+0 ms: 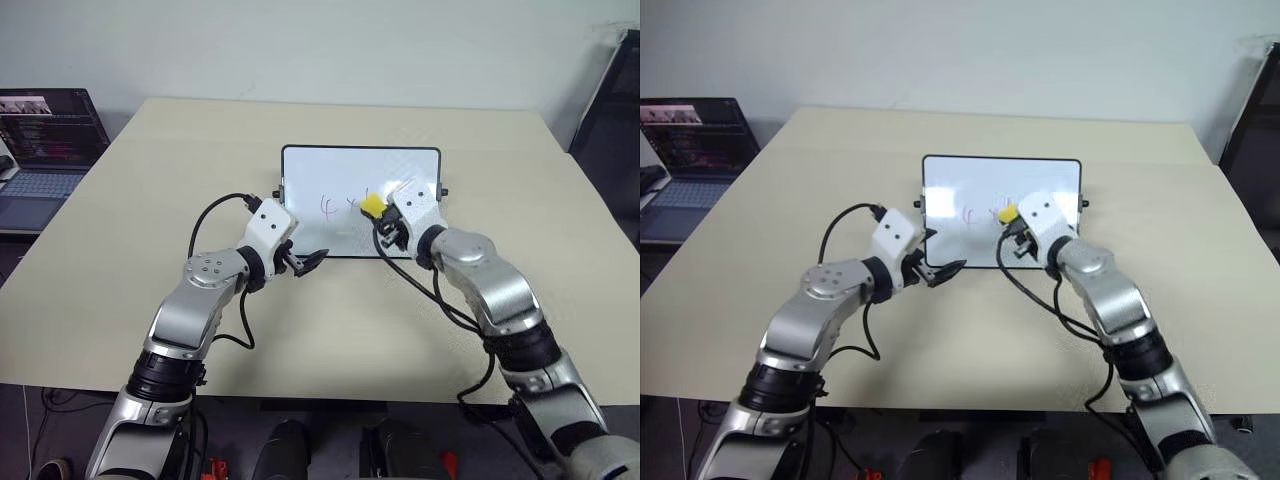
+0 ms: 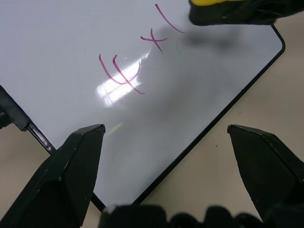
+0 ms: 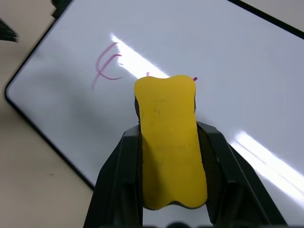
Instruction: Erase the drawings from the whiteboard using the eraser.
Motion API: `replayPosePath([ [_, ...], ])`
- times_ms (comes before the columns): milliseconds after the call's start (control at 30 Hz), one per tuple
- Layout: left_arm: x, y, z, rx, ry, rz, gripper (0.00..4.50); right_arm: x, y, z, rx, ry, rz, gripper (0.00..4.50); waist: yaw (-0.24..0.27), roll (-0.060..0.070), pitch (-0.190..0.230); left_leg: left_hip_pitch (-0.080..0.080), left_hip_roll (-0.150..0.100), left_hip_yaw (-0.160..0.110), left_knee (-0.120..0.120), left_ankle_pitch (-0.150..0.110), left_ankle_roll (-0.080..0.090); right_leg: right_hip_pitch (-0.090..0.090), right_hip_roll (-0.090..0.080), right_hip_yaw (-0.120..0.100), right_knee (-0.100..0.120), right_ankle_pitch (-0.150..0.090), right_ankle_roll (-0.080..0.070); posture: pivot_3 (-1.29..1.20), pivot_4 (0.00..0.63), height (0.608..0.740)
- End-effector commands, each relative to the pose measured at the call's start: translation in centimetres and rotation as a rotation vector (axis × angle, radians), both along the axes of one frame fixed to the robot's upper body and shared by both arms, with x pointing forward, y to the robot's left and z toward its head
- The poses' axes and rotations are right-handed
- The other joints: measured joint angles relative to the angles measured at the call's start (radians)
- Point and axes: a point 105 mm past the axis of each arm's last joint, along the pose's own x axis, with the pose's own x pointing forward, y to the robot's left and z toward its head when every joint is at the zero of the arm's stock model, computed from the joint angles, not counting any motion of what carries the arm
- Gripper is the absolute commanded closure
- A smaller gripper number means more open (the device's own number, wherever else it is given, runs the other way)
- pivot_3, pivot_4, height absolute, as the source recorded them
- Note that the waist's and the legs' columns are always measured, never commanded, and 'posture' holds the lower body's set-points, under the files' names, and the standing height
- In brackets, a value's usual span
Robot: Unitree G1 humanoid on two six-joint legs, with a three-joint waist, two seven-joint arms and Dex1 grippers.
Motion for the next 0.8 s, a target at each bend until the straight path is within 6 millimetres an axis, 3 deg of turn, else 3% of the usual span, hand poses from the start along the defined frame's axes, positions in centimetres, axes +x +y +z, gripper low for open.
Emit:
replayPosePath([
  [33,-0.2,-0.4,1.7,0.010,-0.061,-0.020,0.00,1.5,0.4,2.3,0.021,-0.086,-0.001,3.30,0.000,0.000,0.000,0.000,0.000,0.000,0.000,0.000,0.000,0.000,0.000,0.000,0.000,0.000,0.000,0.00,0.150,0.740],
  [233,-0.5,-0.6,2.1,0.012,-0.059,-0.030,0.00,3.8,0.7,3.0,0.000,-0.125,-0.035,3.30,0.000,0.000,0.000,0.000,0.000,0.000,0.000,0.000,0.000,-0.001,0.000,0.000,0.000,0.000,0.000,0.00,0.150,0.740],
  [367,-0.5,-0.6,2.1,0.027,-0.059,-0.036,0.00,4.3,0.3,1.9,-0.040,-0.096,-0.043,3.30,0.000,0.000,0.000,-0.001,0.000,0.000,0.000,0.000,0.000,-0.001,0.000,0.000,0.000,0.000,0.000,0.00,0.150,0.740],
  [700,-0.8,-1.1,2.0,0.020,-0.049,-0.071,0.00,1.6,-1.6,-3.0,-0.186,0.043,0.013,3.31,0.001,0.000,0.000,0.000,0.000,-0.002,0.001,0.000,0.000,0.000,-0.001,-0.001,0.001,0.000,0.000,0.00,0.150,0.740],
  [800,-0.7,-1.1,2.0,0.022,-0.049,-0.077,0.00,0.9,-1.7,-3.5,-0.211,0.060,0.025,3.31,0.001,0.000,0.000,0.001,0.000,-0.002,0.001,0.000,0.000,0.002,0.000,-0.001,0.001,0.000,0.000,0.00,0.150,0.740],
])
